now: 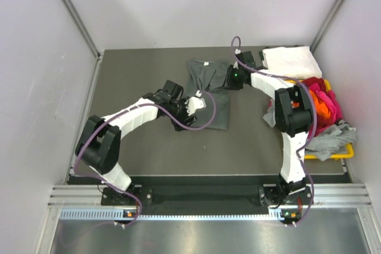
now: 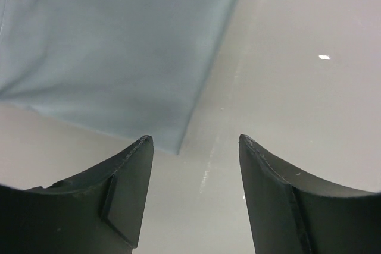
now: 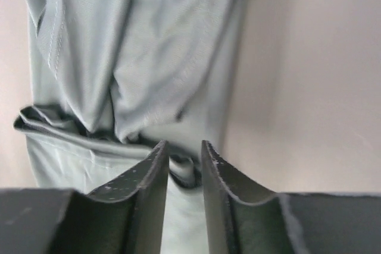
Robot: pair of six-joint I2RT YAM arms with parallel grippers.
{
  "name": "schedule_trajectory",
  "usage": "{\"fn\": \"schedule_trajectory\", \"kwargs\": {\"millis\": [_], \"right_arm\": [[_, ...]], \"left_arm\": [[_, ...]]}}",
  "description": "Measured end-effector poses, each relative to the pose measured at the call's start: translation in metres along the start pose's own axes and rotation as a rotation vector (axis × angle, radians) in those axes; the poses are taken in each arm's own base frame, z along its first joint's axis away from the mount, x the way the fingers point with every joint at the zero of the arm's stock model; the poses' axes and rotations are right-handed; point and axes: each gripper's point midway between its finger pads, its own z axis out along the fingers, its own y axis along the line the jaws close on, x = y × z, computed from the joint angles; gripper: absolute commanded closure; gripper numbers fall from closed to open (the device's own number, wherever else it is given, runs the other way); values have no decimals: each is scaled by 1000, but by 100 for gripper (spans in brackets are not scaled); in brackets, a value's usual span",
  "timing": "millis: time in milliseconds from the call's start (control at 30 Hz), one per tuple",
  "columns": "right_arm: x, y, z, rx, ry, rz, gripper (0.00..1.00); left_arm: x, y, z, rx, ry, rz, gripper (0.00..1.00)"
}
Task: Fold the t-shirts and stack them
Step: Fold the tshirt
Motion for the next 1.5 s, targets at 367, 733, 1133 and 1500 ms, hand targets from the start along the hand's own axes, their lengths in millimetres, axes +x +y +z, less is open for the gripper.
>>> {"fn": "schedule_trajectory", "kwargs": {"millis": [367, 733, 1133, 1500], "right_arm": [[79, 2, -105, -30, 1, -13, 39], [189, -4, -97, -58, 190, 69, 41], [188, 6, -78, -116, 189, 126, 100], [243, 36, -149, -250, 264, 45, 100]], "left_arm": [[30, 7, 19, -55, 84, 198, 36], [35, 15, 34, -83, 79, 221, 45], [37, 25, 35, -140, 91, 219, 100], [46, -39, -38, -69, 111, 105, 100]]}}
